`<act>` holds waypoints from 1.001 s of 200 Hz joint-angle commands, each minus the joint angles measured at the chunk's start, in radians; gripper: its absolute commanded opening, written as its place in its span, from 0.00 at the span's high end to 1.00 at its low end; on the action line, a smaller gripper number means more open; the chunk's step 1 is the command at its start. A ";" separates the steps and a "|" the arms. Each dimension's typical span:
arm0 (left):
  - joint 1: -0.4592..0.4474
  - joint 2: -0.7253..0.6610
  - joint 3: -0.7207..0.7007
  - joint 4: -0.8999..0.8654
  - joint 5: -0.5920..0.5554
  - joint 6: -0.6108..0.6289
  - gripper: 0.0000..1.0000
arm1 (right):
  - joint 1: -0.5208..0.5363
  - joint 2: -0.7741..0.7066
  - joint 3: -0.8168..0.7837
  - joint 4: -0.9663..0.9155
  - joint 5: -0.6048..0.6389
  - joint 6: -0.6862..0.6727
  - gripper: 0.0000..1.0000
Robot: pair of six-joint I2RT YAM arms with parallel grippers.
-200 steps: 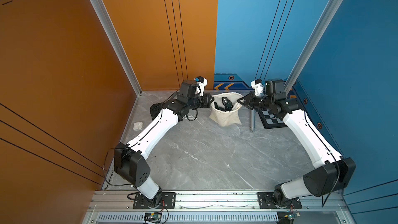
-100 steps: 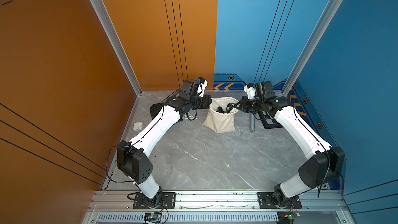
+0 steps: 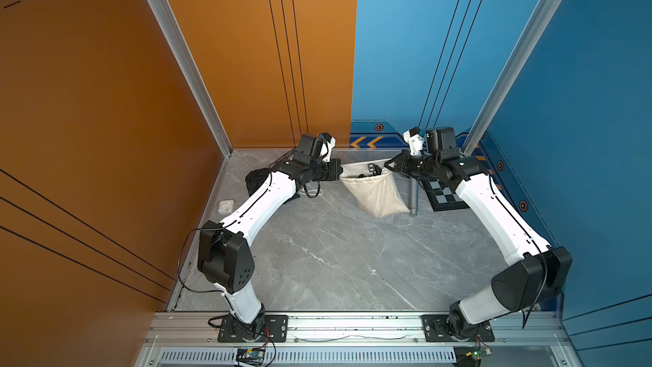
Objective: Pack away hair dryers
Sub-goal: Adjust the drawstring bag.
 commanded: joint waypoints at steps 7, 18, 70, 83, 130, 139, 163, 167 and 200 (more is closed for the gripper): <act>0.045 -0.023 0.004 0.012 -0.018 0.004 1.00 | 0.054 -0.062 0.119 0.016 -0.005 -0.001 1.00; 0.063 0.001 0.004 0.012 0.018 -0.011 1.00 | 0.052 -0.071 0.150 0.016 -0.025 0.011 1.00; 0.038 -0.071 0.047 0.011 -0.025 0.001 1.00 | -0.010 -0.001 0.019 0.021 0.051 -0.013 1.00; 0.080 -0.040 0.041 0.011 0.027 -0.027 1.00 | 0.041 -0.016 0.079 0.024 0.055 -0.010 1.00; 0.079 -0.032 0.084 0.004 0.022 -0.008 1.00 | -0.018 0.039 0.068 0.068 0.064 0.010 1.00; 0.083 -0.020 0.086 0.004 0.018 -0.005 1.00 | -0.015 0.046 0.069 0.088 0.089 0.002 1.00; 0.096 0.035 0.119 0.004 0.023 0.006 1.00 | -0.034 0.108 0.087 0.158 0.093 0.000 1.00; 0.100 0.046 0.127 0.004 0.026 0.006 1.00 | -0.036 0.120 0.092 0.169 0.095 -0.002 1.00; 0.119 0.118 0.179 0.027 0.035 0.021 1.00 | -0.054 0.196 0.120 0.309 0.095 -0.048 1.00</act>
